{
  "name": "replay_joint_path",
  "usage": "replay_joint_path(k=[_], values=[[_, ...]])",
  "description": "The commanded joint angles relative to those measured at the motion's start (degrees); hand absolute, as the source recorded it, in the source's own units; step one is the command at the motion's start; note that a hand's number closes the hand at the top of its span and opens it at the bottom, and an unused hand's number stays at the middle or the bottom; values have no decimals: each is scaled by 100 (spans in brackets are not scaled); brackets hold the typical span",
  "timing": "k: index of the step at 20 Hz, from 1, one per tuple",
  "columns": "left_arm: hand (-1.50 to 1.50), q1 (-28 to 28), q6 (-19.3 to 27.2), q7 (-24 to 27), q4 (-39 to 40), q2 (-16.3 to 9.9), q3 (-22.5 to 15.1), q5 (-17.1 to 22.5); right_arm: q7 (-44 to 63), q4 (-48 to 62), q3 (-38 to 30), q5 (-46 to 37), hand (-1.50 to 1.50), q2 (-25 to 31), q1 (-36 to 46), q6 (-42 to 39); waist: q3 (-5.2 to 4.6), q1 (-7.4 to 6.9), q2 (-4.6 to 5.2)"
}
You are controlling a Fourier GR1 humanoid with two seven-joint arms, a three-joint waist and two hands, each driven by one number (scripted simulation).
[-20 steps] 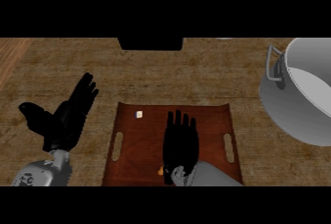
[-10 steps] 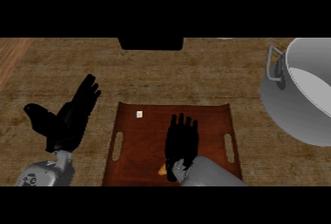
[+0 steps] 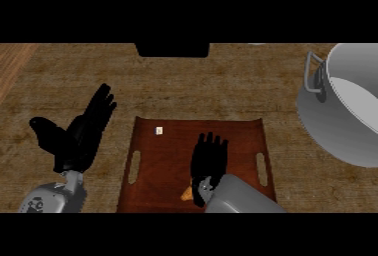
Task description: Pick the croissant from the tray and place it in the pot
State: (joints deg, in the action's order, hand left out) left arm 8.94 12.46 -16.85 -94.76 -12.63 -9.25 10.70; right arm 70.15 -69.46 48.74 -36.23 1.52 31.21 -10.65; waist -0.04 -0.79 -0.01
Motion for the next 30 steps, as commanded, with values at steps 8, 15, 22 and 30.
replay_joint_path(k=[8, 15, 22, 30], values=[[0, 3, 103, -185, -118, 244, -46, -267, 565, 268, 699, 89, 150, -146, 225, 753, 5, -12, 8], [0, -232, -126, 111, -104, 161, 135, -264, 586, -123, 97, 33, 150, -147, 600, 140, 2, 32, -9], [0, -520, 81, 68, -124, -2, 616, -88, -813, -391, -2280, 183, 150, 2692, -941, 1793, 21, 917, -132], [0, -592, 29, -115, -413, -11, 474, -128, -1546, -1777, -3692, 218, 150, 4615, -2535, 2575, -2, 686, -149]])
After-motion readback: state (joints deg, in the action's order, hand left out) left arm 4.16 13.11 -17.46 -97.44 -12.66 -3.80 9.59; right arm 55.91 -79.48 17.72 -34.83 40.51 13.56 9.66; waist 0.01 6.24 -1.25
